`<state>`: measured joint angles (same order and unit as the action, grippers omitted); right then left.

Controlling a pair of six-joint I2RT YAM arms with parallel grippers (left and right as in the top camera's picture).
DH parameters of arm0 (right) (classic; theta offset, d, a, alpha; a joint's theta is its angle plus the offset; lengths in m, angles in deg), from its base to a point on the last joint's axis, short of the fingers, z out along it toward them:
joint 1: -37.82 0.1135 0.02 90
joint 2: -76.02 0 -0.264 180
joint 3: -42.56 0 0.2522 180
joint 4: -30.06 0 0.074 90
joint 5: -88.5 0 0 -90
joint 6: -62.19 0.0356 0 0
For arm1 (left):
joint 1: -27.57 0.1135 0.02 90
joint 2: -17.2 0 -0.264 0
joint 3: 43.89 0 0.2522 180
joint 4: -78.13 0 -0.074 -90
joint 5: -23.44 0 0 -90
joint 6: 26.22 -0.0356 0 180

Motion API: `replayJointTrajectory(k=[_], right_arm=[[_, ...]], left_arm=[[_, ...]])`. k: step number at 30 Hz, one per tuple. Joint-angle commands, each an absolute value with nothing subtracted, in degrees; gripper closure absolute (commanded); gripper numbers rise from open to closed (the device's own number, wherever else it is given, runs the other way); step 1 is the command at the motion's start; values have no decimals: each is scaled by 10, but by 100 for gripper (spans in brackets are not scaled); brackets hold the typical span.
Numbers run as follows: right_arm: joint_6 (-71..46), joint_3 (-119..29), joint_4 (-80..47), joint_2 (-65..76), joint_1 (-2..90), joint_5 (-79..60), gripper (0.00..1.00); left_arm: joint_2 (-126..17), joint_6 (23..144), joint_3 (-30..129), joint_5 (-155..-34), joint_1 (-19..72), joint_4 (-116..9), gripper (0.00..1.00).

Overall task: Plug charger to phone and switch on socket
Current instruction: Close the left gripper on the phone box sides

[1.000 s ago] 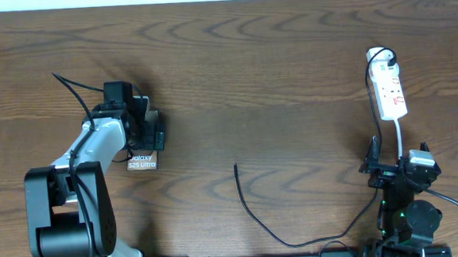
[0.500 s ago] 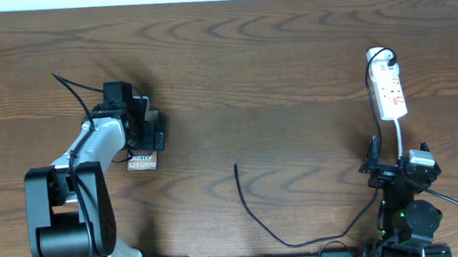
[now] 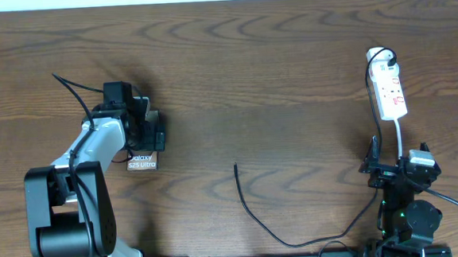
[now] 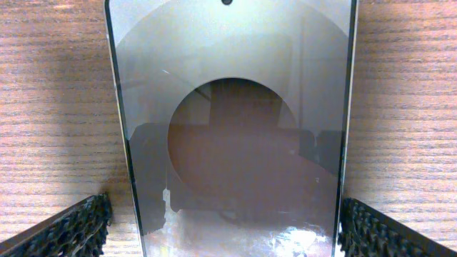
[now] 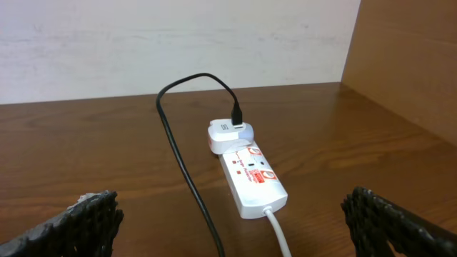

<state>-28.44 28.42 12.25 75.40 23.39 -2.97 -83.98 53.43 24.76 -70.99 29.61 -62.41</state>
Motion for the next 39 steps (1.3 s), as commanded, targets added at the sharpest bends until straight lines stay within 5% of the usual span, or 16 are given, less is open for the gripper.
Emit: replayJointTrajectory(k=[1,39], right_arm=[[-278,285,120,757,232,-25,1],[-278,285,120,757,232,-25,1]], left_arm=[[-858,533,242,-690,295,-617,1],[-858,533,216,-704,295,-651,2]])
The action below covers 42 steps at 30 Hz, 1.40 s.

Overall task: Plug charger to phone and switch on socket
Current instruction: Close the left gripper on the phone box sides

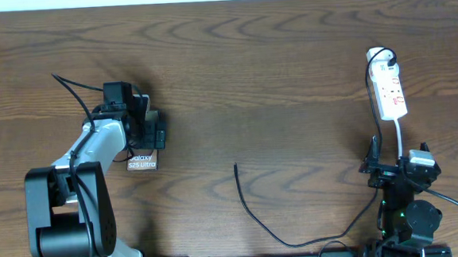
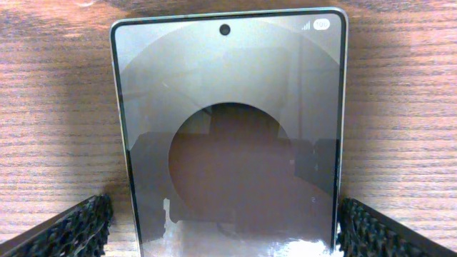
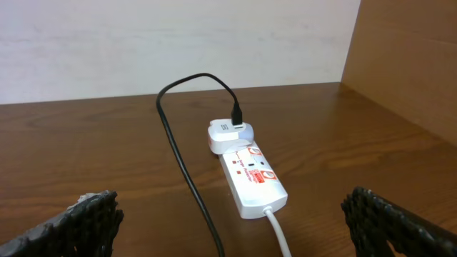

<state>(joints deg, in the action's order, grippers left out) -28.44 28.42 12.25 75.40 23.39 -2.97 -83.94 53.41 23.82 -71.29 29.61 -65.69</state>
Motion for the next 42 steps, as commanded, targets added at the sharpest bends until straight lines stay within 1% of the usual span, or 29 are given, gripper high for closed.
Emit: replayJointTrajectory(k=[1,7,14,28,31,38,42], right_arm=[[-278,285,120,757,232,-25,1],[-278,285,120,757,232,-25,1],[-278,285,120,757,232,-25,1],[-278,285,120,757,232,-25,1],[-278,285,120,757,232,-25,1],[-278,285,120,757,232,-25,1],[-278,285,120,757,232,-25,1]], left_arm=[[-858,533,216,-704,295,-651,2],[-858,533,216,-704,295,-646,2],[-858,533,223,-704,295,-614,2],[-858,533,223,-704,295,-613,1],[-858,533,223,-704,295,-612,5],[-858,533,223,-704,295,-613,6],[-858,533,223,-704,295,-612,9]])
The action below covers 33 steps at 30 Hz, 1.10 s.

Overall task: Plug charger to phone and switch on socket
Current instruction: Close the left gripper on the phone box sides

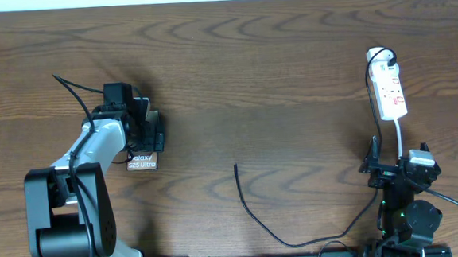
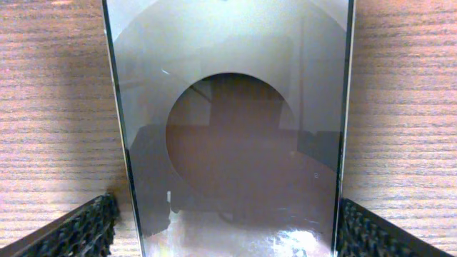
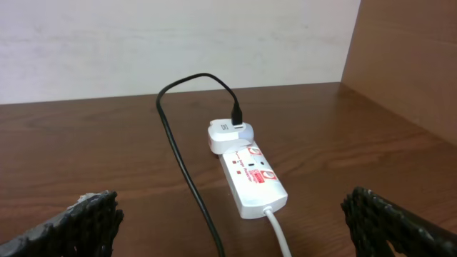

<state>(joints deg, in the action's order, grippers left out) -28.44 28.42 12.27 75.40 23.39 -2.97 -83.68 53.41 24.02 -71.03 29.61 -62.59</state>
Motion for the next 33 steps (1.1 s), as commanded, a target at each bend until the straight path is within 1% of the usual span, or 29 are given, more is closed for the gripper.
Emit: replayJointTrajectory(k=[1,8,11,20,21,33], right_arm=[[-278,285,120,757,232,-25,1],[-278,285,120,757,232,-25,1],[-278,285,120,757,232,-25,1],[-278,285,120,757,232,-25,1],[-278,285,120,757,232,-25,1],[-278,285,120,757,232,-25,1]], left_arm=[[-858,533,223,-704,295,-612,9],[-858,533,223,-704,295,-613,9],[-858,533,223,-704,295,-613,13],[-858,533,223,-704,295,-613,13],[-858,533,223,-704,295,-612,12],[-858,533,223,-704,295,-613,14]])
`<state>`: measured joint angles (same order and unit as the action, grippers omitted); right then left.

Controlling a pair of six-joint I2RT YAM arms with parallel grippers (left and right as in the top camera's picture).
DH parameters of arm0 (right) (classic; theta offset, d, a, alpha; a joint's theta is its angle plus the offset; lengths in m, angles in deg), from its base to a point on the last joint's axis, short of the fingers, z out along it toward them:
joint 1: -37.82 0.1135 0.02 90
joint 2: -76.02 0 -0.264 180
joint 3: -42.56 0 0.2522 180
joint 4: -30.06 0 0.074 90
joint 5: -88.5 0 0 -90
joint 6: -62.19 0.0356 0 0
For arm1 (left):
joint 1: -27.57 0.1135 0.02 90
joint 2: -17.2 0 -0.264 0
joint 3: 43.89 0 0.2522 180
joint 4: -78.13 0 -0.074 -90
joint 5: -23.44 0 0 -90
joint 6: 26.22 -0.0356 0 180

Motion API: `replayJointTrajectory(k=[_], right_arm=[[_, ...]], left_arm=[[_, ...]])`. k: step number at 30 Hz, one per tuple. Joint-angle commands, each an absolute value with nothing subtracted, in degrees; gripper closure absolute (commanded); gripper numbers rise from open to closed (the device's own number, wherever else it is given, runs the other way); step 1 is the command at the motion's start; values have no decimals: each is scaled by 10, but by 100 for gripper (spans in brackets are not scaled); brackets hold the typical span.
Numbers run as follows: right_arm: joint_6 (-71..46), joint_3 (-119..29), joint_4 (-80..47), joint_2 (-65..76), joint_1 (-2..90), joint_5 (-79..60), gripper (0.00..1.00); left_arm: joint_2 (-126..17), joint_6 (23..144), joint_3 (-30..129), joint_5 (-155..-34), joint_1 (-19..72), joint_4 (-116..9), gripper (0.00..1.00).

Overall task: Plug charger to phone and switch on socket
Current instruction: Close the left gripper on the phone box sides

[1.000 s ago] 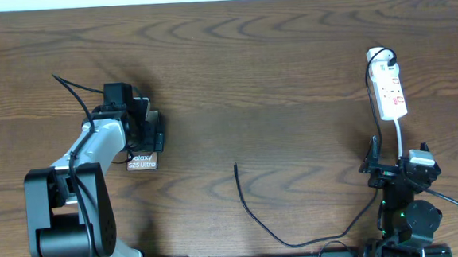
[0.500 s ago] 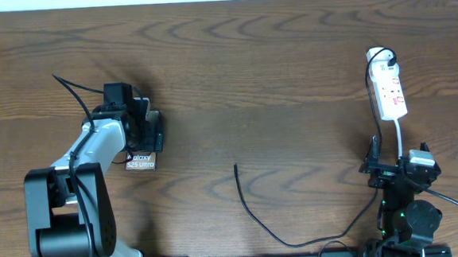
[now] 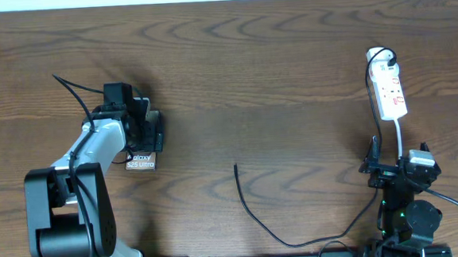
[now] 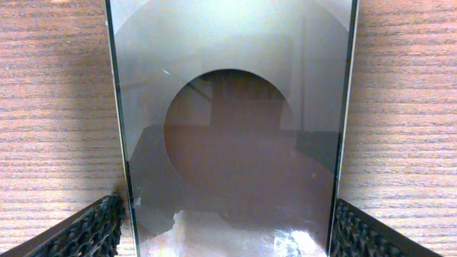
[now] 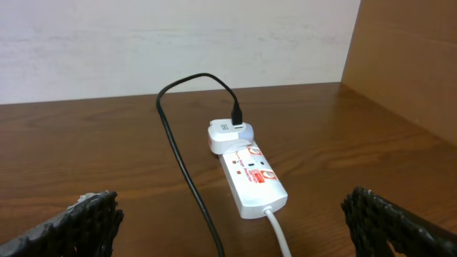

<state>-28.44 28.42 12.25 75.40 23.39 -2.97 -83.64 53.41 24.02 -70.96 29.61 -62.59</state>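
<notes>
The phone (image 4: 228, 107) lies screen up on the table, filling the left wrist view; overhead, only its end with a "Galaxy S25 Ultra" label (image 3: 140, 159) shows under the arm. My left gripper (image 4: 227, 230) straddles it, with the pads (image 4: 78, 232) pressed against both long edges. The white power strip (image 5: 253, 180) carries the white charger adapter (image 5: 227, 134) at its far end. The black charger cable (image 3: 258, 218) ends free at mid-table (image 3: 235, 167). My right gripper (image 5: 228, 228) is open near the strip, holding nothing.
The strip's white mains lead (image 5: 278, 232) and the black cable (image 5: 189, 182) run between my right fingers. A wooden side wall (image 5: 407, 57) rises on the right. The arm bases (image 3: 68, 226) stand at the front edge.
My left gripper's pads have come in against the phone's two long edges, and the phone's label has shifted slightly in the overhead view. The right arm, strip and cable have not moved.
My left gripper first straddled the phone, low and open. Then it sat further back, with the phone's top edge and camera hole in view. It was close over the phone again, and now grips its edges. The right arm stayed still throughout.
</notes>
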Motion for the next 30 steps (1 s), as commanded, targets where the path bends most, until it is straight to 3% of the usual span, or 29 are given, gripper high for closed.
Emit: replayJointTrajectory(k=[1,30], right_arm=[[-278,285,120,757,232,-25,1],[-278,285,120,757,232,-25,1]], left_arm=[[-858,533,223,-704,295,-612,14],[-858,533,223,-704,295,-612,23]])
